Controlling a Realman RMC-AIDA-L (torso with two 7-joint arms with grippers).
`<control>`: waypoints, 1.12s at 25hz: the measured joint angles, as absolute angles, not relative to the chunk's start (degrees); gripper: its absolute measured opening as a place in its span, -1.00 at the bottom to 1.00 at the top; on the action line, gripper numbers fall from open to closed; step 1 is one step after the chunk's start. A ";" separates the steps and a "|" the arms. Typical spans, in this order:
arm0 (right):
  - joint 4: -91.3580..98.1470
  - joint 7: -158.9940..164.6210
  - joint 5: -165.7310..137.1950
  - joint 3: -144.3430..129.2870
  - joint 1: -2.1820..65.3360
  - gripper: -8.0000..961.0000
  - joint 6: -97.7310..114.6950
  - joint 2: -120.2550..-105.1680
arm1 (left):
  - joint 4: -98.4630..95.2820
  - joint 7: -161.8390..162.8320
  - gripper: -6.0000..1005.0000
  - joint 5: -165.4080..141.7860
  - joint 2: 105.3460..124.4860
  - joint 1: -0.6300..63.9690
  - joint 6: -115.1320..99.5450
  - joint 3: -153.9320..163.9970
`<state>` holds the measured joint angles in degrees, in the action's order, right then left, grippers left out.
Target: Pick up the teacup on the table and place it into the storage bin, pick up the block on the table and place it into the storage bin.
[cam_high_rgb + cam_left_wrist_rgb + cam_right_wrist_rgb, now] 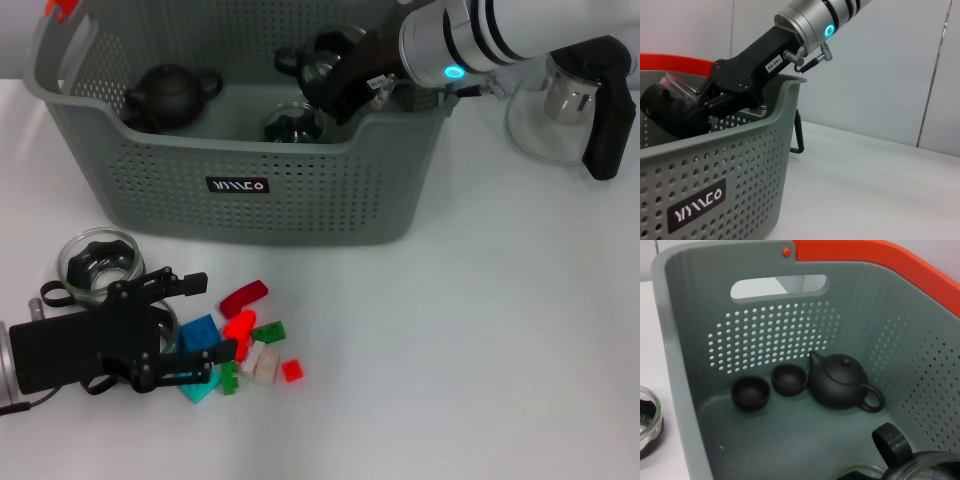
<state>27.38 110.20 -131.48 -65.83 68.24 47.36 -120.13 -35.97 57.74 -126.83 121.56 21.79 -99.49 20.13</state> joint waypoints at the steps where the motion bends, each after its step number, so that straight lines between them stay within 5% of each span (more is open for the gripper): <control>1: 27.37 110.24 -131.48 -65.83 68.24 -0.68 47.40 -120.13 | -35.96 57.74 0.80 -126.83 121.56 21.79 -99.49 20.13; 28: 34.78 110.39 -130.27 -66.20 65.11 -0.37 50.90 -120.10 | -36.01 57.71 0.80 -126.82 121.55 21.16 -99.54 19.92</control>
<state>34.78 110.39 -130.27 -66.20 65.11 50.90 -120.10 -36.01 57.71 -126.82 121.55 21.16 -99.54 19.92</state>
